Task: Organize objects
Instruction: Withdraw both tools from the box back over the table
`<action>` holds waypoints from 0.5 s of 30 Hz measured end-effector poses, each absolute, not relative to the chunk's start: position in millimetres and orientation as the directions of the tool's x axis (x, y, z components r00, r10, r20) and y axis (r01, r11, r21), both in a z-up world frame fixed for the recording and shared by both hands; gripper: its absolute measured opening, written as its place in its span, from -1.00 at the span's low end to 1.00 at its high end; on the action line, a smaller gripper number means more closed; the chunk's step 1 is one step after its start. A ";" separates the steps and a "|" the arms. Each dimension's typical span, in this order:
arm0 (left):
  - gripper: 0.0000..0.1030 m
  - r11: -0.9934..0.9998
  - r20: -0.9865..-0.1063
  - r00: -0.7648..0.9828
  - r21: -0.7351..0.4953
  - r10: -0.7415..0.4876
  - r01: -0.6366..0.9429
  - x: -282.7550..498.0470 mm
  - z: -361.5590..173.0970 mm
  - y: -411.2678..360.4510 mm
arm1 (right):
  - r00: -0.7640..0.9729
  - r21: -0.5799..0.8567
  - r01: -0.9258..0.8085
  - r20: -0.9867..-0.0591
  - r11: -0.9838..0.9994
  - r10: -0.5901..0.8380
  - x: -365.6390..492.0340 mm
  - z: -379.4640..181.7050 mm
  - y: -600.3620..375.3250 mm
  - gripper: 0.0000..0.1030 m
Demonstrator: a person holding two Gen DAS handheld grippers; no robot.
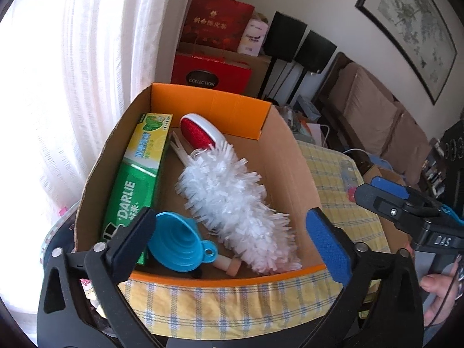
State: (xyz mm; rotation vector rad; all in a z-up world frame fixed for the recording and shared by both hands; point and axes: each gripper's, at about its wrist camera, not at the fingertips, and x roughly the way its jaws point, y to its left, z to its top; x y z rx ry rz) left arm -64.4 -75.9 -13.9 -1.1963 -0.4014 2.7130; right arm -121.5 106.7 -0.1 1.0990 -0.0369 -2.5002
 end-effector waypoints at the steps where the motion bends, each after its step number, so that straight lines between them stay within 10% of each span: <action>1: 1.00 -0.953 -0.700 -0.672 -0.300 0.242 -0.030 -64.8 -13.4 -74.1 | -0.610 0.178 0.348 -0.702 -0.921 -0.366 -121.5 -0.2 110.3 1.00; 15: 1.00 -0.964 -0.708 -0.662 -0.247 0.246 -0.094 -81.8 -5.3 -23.9 | -0.667 0.097 0.245 -0.705 -0.965 -0.240 -127.0 3.0 165.8 1.00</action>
